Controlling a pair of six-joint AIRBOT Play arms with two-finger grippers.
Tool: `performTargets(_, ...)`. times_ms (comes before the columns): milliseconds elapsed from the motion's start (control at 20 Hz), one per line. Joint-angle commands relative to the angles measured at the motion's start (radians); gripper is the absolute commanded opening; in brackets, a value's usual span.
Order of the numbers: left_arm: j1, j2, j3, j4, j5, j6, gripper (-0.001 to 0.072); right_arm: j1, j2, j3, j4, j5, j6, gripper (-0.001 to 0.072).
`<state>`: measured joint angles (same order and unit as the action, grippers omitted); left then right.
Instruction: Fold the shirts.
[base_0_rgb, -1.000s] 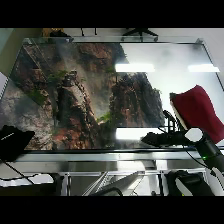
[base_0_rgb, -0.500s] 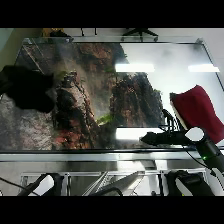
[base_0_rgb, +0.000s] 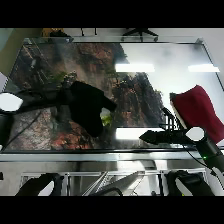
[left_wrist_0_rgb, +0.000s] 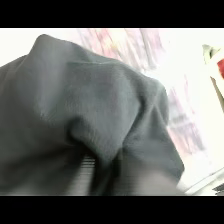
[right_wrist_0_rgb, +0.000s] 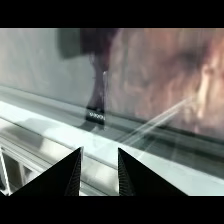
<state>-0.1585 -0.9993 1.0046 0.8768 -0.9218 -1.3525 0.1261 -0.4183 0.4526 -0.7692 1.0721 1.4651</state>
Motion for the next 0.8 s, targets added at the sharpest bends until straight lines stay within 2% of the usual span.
performTargets(0,-0.120,-0.075,-0.082,-0.008,0.151,-0.002,0.0708,0.000,-0.003,0.028,-0.001,-0.026,-0.003,0.0261)
performTargets(100,-0.103,-0.140,-0.030,-0.007,0.095,-0.002,0.0709,-0.001,-0.018,0.070,-0.002,-0.026,-0.031,0.0261)
performTargets(200,-0.035,-0.167,0.051,-0.007,-0.111,-0.002,0.0709,-0.001,-0.047,0.134,-0.024,-0.026,-0.030,0.0266)
performTargets(250,0.004,-0.167,0.079,-0.008,-0.241,-0.002,0.0708,-0.001,-0.073,0.167,-0.031,-0.025,-0.031,0.0297)
performTargets(300,0.035,-0.151,0.077,-0.004,-0.343,-0.002,0.0708,0.000,-0.109,0.193,-0.030,-0.026,-0.031,0.0394)
performTargets(400,0.074,-0.080,-0.025,-0.004,-0.431,-0.002,0.0708,0.001,-0.204,0.220,0.023,-0.029,-0.098,0.0423)
performTargets(550,0.081,0.082,-0.320,-0.016,-0.388,-0.019,0.0708,0.001,-0.369,0.220,0.293,-0.048,-0.344,0.0425)
performTargets(750,-0.033,0.245,-0.639,-0.027,-0.162,-0.139,0.0708,0.005,-0.594,0.242,0.576,-0.084,-0.655,0.0424)
